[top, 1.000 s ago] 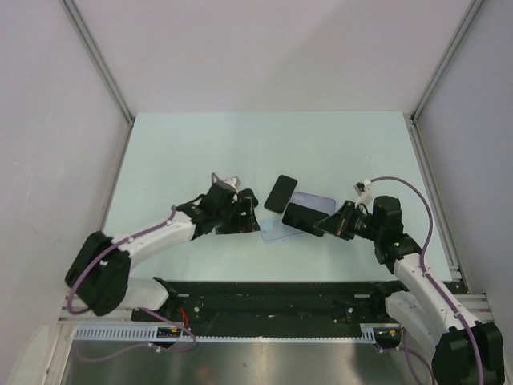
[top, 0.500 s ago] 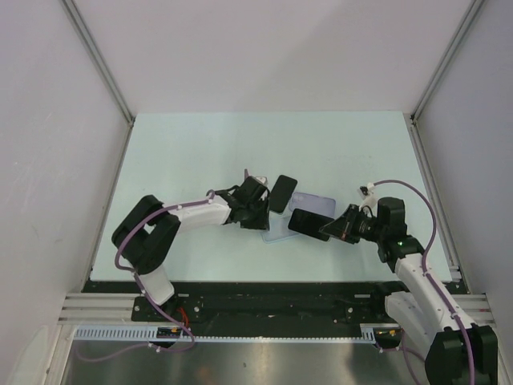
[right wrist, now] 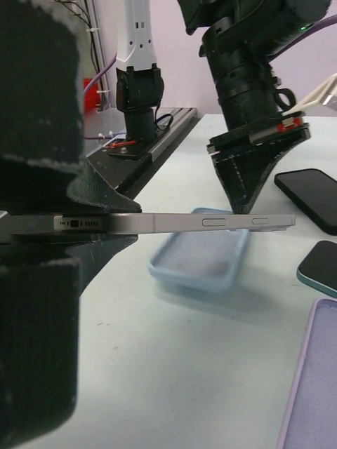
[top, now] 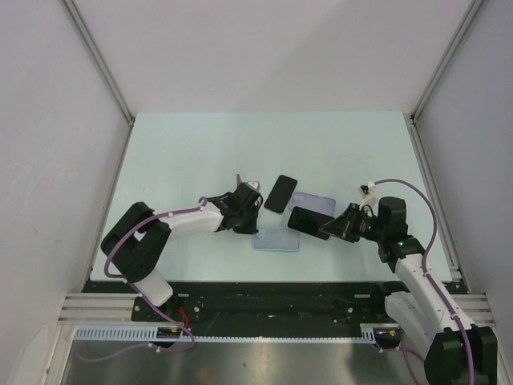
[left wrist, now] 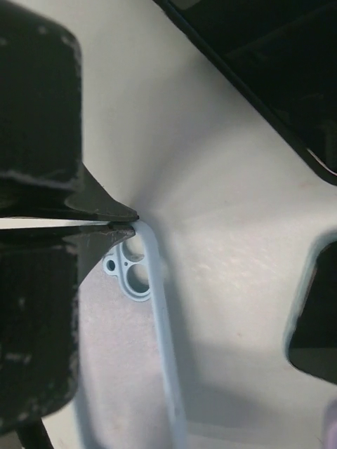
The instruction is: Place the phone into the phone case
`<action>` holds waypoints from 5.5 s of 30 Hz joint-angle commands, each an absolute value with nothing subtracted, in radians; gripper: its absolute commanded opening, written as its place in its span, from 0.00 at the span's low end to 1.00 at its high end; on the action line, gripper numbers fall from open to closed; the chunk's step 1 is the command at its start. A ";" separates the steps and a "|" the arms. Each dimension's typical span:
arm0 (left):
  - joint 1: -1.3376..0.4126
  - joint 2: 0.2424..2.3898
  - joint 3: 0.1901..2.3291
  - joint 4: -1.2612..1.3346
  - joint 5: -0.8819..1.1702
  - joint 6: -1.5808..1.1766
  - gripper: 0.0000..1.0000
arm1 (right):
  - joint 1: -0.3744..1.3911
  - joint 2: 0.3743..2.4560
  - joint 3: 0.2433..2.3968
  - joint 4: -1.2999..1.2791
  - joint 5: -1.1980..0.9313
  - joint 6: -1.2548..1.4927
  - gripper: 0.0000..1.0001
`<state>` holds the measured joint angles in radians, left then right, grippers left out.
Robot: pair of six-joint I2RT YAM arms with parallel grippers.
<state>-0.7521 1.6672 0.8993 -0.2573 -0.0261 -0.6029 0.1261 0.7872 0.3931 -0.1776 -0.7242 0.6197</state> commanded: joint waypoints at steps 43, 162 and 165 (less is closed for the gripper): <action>-0.681 0.970 0.531 -0.330 0.100 -0.716 0.88 | 0.448 1.017 0.425 0.219 -0.738 0.733 0.00; -0.928 1.390 0.594 -0.301 -0.044 -0.721 0.15 | 0.721 1.700 0.583 0.125 -0.566 0.735 0.36; -0.928 1.411 0.592 -0.308 -0.044 -0.721 0.15 | 0.739 1.675 0.638 -0.030 -0.474 0.667 0.45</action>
